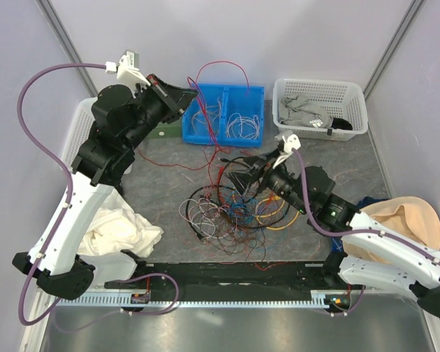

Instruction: Untangle the cables

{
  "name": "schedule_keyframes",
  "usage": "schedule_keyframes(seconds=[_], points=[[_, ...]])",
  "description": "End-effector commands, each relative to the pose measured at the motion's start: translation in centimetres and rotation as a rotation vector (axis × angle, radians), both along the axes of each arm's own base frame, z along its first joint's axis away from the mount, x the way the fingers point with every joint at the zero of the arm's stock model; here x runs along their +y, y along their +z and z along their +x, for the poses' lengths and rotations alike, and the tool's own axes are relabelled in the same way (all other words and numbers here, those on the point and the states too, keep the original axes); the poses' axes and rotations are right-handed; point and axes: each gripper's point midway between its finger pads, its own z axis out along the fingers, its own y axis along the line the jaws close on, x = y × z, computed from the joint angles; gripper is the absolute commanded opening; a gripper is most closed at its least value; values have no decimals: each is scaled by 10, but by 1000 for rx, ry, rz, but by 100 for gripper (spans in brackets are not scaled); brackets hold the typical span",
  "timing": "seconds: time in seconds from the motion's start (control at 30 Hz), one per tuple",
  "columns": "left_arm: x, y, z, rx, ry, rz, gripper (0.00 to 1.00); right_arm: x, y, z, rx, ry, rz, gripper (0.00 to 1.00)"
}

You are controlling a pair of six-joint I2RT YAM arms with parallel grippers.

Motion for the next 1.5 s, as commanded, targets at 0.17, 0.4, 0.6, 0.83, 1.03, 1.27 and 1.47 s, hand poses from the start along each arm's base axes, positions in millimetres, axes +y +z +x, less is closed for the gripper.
schedule_keyframes(seconds=[0.17, 0.4, 0.6, 0.83, 1.03, 1.27, 1.47], points=[[-6, -4, -11, -7, -53, 52, 2, 46, 53, 30, -115, 10, 87, 98], [-6, -5, -18, -14, -73, 66, 2, 66, 34, 66, -109, -78, -10, 95], [-5, -9, -20, -9, -75, 72, 2, 72, 23, 72, -117, -82, -33, 65], [10, -27, -22, 9, -11, 104, 2, 53, 43, 60, -121, -95, -30, 0], [31, -59, -32, 17, 48, 157, 43, 2, 105, 35, -158, -146, 2, 0], [49, -103, -46, 44, 85, 179, 81, -34, 166, 13, -191, -167, 35, 0], [40, -134, -59, -50, 3, 152, 98, -29, 201, 0, -183, -101, 82, 0]])
